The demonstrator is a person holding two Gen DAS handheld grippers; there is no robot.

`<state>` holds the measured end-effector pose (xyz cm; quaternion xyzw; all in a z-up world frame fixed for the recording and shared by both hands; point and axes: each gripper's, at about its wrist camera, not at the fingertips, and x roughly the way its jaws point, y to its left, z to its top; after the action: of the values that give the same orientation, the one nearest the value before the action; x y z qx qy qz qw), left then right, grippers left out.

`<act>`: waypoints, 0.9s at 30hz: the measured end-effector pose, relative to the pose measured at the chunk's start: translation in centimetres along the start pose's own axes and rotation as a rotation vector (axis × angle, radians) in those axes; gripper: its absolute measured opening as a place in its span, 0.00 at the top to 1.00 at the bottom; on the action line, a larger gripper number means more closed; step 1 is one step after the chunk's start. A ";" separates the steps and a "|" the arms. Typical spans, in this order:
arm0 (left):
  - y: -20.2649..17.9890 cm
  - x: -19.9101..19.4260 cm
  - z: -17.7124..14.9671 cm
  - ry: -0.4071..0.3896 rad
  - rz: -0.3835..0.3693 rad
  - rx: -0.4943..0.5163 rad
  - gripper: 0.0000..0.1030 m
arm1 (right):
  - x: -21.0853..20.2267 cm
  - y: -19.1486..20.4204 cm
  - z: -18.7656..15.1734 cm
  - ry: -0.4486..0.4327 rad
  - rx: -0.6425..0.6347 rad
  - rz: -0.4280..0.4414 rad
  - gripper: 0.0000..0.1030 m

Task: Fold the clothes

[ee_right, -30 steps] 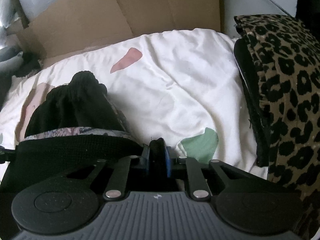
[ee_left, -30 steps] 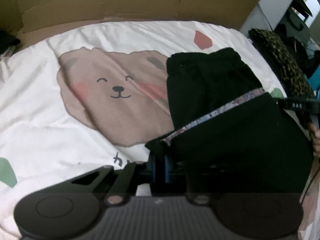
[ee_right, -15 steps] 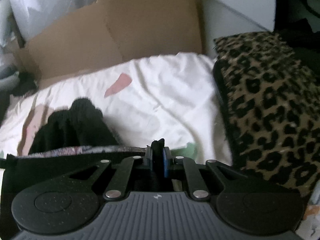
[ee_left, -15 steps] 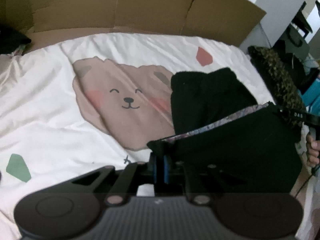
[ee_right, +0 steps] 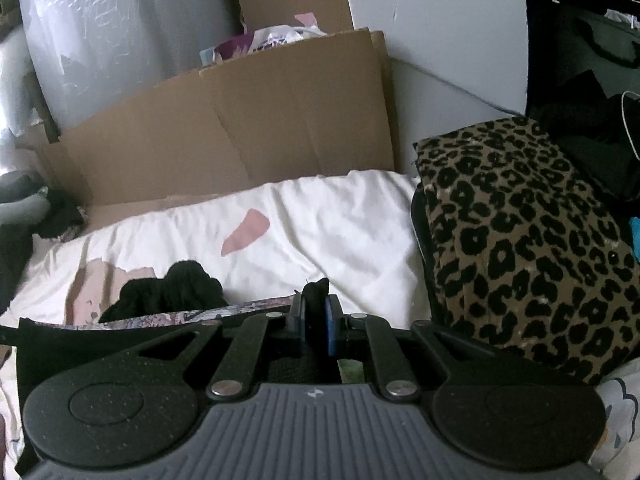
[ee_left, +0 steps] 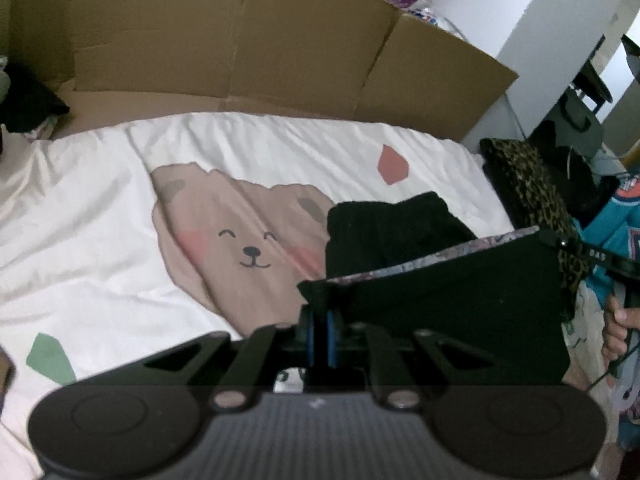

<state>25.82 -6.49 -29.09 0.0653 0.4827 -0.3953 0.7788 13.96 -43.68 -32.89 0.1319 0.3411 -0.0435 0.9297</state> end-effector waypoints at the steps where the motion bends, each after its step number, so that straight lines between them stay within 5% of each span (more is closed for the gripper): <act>1: 0.1 0.0 0.1 -0.003 0.000 -0.004 0.94 | 0.0 0.1 0.0 -0.001 -0.004 0.000 0.92; 27: 3.1 3.5 3.4 -0.060 0.020 -0.039 0.94 | 3.7 1.7 3.3 -0.010 -0.047 -0.035 0.92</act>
<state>31.04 -7.95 -30.99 0.0430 0.4661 -0.3795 0.7980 19.10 -42.93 -32.47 0.1037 0.3398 -0.0524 0.9333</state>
